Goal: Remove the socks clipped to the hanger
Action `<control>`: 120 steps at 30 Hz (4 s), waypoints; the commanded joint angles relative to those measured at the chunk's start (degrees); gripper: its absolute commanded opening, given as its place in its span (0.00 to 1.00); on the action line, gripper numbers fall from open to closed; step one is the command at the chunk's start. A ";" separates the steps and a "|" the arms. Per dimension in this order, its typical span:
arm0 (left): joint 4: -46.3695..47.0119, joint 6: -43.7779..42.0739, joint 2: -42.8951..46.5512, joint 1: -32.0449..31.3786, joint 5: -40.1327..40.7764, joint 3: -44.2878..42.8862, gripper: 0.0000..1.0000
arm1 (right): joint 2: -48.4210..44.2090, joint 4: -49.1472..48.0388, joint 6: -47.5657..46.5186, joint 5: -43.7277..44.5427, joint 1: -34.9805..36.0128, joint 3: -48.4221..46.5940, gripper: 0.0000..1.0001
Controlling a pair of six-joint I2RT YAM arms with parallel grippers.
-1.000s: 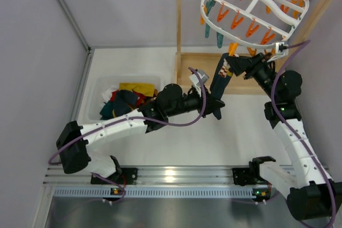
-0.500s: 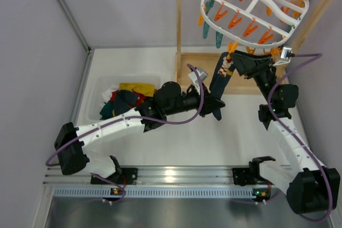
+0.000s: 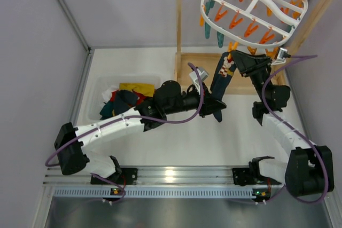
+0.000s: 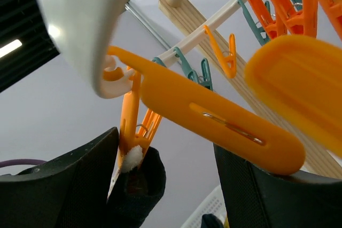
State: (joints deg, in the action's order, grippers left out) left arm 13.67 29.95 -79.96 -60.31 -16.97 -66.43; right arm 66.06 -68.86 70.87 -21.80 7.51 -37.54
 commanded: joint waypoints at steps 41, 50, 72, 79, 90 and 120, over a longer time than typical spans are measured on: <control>0.74 3.18 -0.54 1.08 2.12 0.08 0.00 | 6.27 -29.05 15.00 -2.63 2.60 -9.65 0.63; 0.74 4.23 -1.25 0.99 0.18 -0.45 0.00 | 7.85 -28.96 13.77 -2.63 3.13 -11.94 0.52; -4.79 -0.32 3.84 2.22 8.17 3.86 0.00 | 8.91 -27.73 11.66 -3.25 3.04 -11.68 0.15; -16.30 -4.81 9.11 2.57 27.39 2.36 0.00 | 8.47 -25.98 9.91 -4.12 2.95 -10.10 0.36; -23.95 -2.10 16.33 14.16 29.81 3.59 0.00 | 6.45 -23.42 6.21 -6.14 2.95 -3.77 0.67; -37.14 4.94 15.81 42.99 32.08 5.88 0.00 | -31.25 45.72 -36.06 -2.28 4.36 14.25 1.00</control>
State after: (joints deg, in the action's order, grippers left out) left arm -22.00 33.26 -63.92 -19.66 14.81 -61.25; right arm 38.35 -40.62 45.50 -27.94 10.87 -22.04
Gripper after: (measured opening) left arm 0.063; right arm 0.993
